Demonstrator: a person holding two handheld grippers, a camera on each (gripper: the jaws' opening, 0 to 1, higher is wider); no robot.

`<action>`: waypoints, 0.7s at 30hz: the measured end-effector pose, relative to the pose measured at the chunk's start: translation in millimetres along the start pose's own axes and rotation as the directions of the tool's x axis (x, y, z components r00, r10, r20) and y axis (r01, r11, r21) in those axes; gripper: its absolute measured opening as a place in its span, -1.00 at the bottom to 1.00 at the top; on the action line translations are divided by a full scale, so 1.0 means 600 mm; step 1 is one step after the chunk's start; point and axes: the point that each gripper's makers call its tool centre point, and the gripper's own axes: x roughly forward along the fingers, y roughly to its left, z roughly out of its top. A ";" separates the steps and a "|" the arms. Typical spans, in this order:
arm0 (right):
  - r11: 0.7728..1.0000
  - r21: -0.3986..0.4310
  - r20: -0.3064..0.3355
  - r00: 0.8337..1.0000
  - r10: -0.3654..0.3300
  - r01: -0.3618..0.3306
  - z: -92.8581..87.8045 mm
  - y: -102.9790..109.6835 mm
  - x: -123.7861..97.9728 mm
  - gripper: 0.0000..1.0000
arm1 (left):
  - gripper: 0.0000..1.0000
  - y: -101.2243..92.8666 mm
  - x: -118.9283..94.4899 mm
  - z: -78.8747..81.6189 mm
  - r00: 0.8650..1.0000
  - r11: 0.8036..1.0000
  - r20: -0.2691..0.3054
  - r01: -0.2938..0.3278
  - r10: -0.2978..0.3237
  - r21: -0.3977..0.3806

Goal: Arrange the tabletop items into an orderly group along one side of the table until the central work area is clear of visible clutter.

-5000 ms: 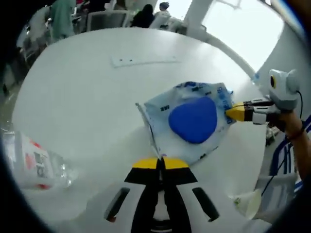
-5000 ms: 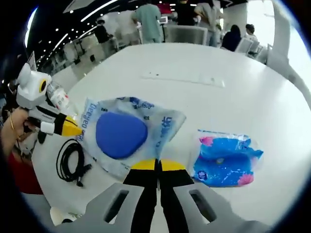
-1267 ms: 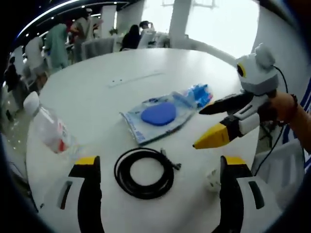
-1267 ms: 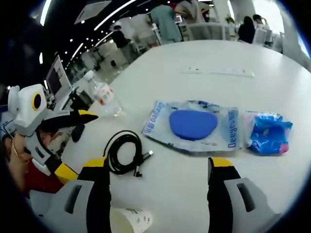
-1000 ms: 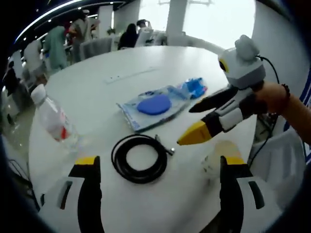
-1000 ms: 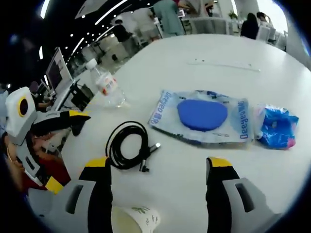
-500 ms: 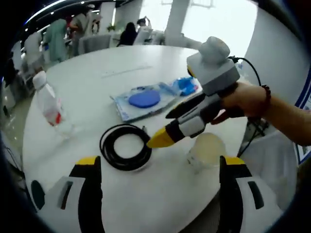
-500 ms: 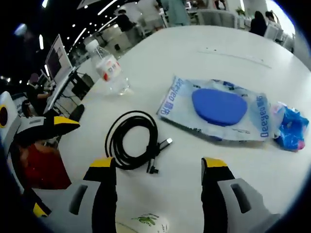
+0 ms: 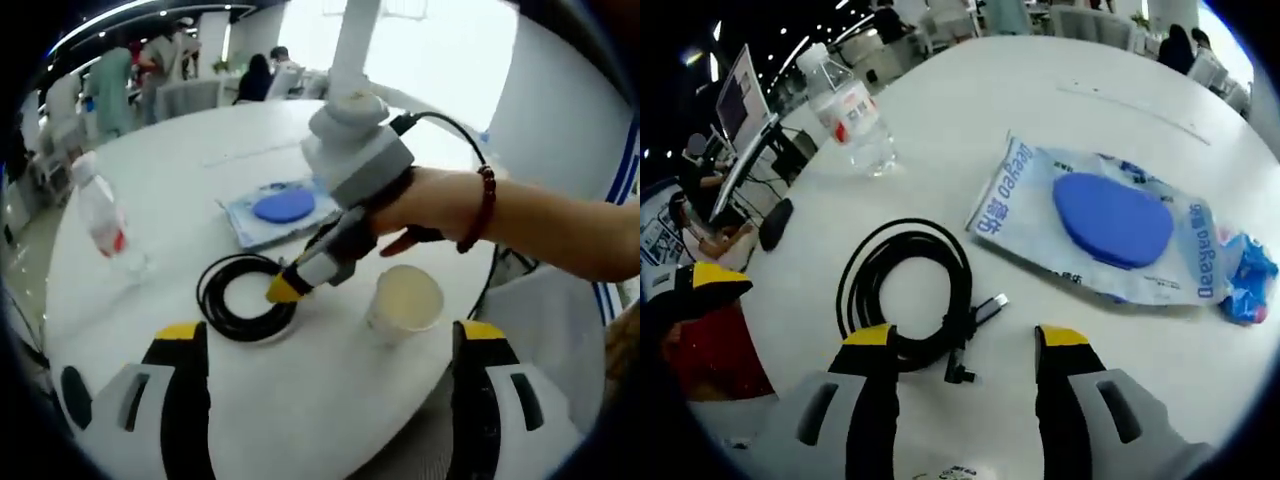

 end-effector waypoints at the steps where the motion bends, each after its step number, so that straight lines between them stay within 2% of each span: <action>1: 1.000 -0.007 -0.006 1.000 -0.004 0.004 -0.002 0.003 0.001 0.05 | 0.97 0.000 0.000 -0.002 1.000 1.000 -0.002 -0.002 0.002 -0.004; 4: 0.996 -0.065 -0.021 0.998 -0.063 0.062 -0.008 -0.005 0.001 -0.16 | 0.97 0.001 -0.002 -0.008 1.000 1.000 0.000 -0.013 0.013 -0.005; 7: 0.998 -0.044 -0.013 0.998 -0.054 0.053 -0.005 0.002 0.003 -0.25 | 0.97 -0.004 -0.002 -0.007 1.000 1.000 0.015 0.004 -0.004 -0.019; 10: 0.997 -0.037 -0.026 0.997 -0.074 0.074 -0.003 0.002 0.005 -0.40 | 0.97 -0.005 -0.003 -0.008 1.000 1.000 0.018 0.010 -0.010 -0.014; 11: 0.997 -0.034 -0.028 0.997 -0.076 0.075 -0.004 0.001 0.005 -0.50 | 0.97 -0.005 -0.003 -0.008 1.000 1.000 0.015 0.007 -0.007 -0.007; 12: 0.995 -0.023 -0.037 0.994 -0.100 0.099 -0.005 -0.004 0.004 -0.54 | 0.97 -0.003 -0.004 -0.009 1.000 1.000 0.009 0.001 -0.001 -0.001; 15: 0.994 -0.002 -0.037 0.994 -0.107 0.107 -0.004 -0.009 0.005 -0.68 | 0.97 -0.004 -0.006 -0.007 1.000 1.000 0.012 0.003 -0.003 -0.002; 21: 0.992 0.021 -0.040 0.991 -0.126 0.127 -0.001 -0.015 0.006 -0.75 | 0.97 -0.007 -0.007 0.000 0.999 1.000 0.037 0.005 -0.005 -0.004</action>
